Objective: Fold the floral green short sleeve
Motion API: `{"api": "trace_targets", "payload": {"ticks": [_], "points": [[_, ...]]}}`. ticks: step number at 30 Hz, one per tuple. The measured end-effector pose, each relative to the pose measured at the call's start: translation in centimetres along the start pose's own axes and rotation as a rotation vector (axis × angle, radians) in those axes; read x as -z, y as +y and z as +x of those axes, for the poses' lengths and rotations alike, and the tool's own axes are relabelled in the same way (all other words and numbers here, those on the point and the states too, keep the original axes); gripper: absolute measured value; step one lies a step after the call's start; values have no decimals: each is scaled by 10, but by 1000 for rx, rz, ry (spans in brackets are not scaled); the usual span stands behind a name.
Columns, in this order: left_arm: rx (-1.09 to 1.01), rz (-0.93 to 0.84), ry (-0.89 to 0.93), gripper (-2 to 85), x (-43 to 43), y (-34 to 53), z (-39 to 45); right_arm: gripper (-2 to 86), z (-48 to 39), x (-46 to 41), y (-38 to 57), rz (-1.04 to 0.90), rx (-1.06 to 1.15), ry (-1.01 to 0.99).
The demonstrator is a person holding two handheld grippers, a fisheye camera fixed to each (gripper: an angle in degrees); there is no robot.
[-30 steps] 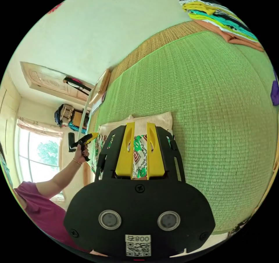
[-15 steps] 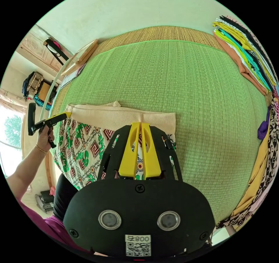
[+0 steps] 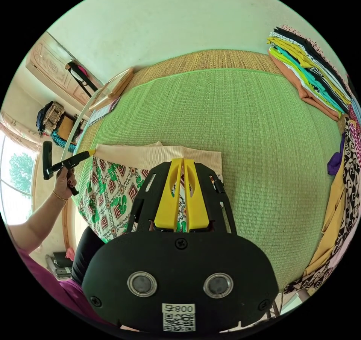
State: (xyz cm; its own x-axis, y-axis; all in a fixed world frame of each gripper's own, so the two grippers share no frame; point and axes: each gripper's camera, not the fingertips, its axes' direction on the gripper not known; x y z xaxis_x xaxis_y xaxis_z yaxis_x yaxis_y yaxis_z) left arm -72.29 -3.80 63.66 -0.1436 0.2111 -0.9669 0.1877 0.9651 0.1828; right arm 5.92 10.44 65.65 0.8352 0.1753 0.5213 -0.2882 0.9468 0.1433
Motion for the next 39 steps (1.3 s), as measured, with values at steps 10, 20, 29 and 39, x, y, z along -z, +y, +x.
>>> {"api": "trace_targets", "payload": {"ticks": [10,20,29,39], "points": [[62,-70,-56,12,-22,9,-25,2,9,-38,-4,-71,-38,24],[66,22,-14,28,17,47,-47,1,8,-21,14,-21,-29,-2],[139,-29,-84,10,28,79,-90,1,13,-35,18,-100,-6,-5],[128,-32,-43,22,52,106,-113,3,-5,33,55,-53,54,-74]]}}
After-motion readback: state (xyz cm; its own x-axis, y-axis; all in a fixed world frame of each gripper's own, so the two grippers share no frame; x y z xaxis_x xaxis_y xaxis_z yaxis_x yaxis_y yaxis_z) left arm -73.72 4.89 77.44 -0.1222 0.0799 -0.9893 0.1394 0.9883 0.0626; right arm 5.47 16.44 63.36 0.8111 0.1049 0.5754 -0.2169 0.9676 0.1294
